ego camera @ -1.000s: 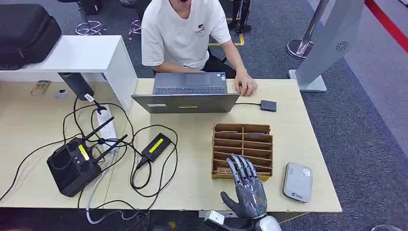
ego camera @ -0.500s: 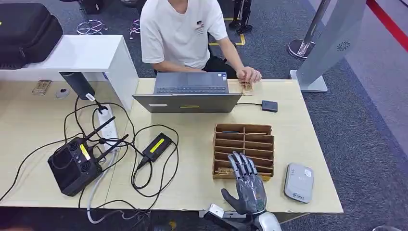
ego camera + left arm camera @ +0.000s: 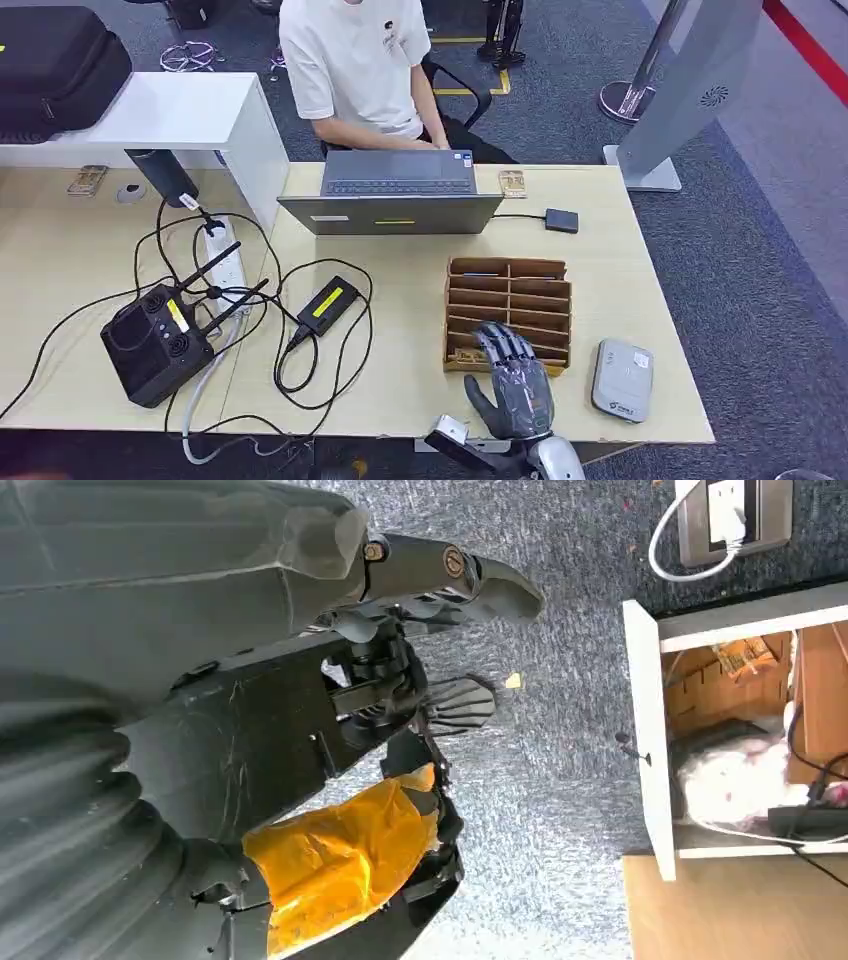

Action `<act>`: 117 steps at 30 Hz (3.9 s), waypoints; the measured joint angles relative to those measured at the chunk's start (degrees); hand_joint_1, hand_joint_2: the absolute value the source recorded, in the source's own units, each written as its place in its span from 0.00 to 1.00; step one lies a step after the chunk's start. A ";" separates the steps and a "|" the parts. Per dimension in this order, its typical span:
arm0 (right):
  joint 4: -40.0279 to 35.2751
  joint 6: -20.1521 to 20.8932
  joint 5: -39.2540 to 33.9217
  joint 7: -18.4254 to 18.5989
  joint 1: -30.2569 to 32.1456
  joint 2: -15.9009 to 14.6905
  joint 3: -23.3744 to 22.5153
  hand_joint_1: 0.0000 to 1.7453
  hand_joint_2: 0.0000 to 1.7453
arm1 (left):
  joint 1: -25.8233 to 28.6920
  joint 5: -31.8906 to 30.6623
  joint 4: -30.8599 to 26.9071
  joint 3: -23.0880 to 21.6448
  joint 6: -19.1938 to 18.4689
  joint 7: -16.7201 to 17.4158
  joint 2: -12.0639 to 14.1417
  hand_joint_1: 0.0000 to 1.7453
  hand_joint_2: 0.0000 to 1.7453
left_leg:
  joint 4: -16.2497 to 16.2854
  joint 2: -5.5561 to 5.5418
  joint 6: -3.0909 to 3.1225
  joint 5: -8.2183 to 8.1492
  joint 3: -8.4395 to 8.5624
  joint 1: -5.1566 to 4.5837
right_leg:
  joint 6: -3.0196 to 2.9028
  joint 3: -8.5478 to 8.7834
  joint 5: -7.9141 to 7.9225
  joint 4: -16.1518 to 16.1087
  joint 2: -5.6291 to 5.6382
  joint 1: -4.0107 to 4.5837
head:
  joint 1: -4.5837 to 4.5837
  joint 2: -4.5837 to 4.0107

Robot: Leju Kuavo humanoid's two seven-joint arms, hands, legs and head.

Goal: Pass the card to the sensor for recognition and then transmit it.

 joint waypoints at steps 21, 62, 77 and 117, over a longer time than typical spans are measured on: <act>1.25 -0.07 -2.40 -1.31 -0.91 0.00 -0.02 1.00 1.00 | 0.00 -0.91 0.00 0.00 1.83 -0.33 -0.09 0.00 1.00 | 0.00 -0.01 0.00 0.00 0.00 0.00 | 0.00 0.00 0.00 -0.01 -0.01 -0.01 | 0.00 0.00; -3.94 -0.02 -14.01 1.48 -10.32 0.15 3.41 1.00 1.00 | -0.31 -3.63 0.00 -0.02 2.56 0.68 -0.20 0.00 1.00 | 0.01 -0.15 0.19 0.21 -0.01 -0.06 | 0.17 0.09 0.13 -0.04 -0.14 -0.07 | -0.02 0.00; -5.05 0.09 -14.45 20.55 -32.49 -0.33 16.46 1.00 1.00 | -1.10 -5.90 0.02 -0.24 1.55 3.58 -0.33 0.00 1.00 | 0.01 -0.29 0.50 0.64 -0.23 -0.25 | 0.28 -0.10 0.38 -0.06 -0.27 -0.26 | -0.02 0.00; 25.35 0.02 14.60 41.46 -51.28 2.14 23.08 0.00 1.00 | -3.27 -8.94 0.68 -2.71 -2.54 11.41 -3.34 0.00 1.00 | 0.25 -0.62 1.08 1.41 -1.67 -0.46 | 0.76 -1.18 1.29 -0.30 -0.54 -0.58 | -0.02 0.00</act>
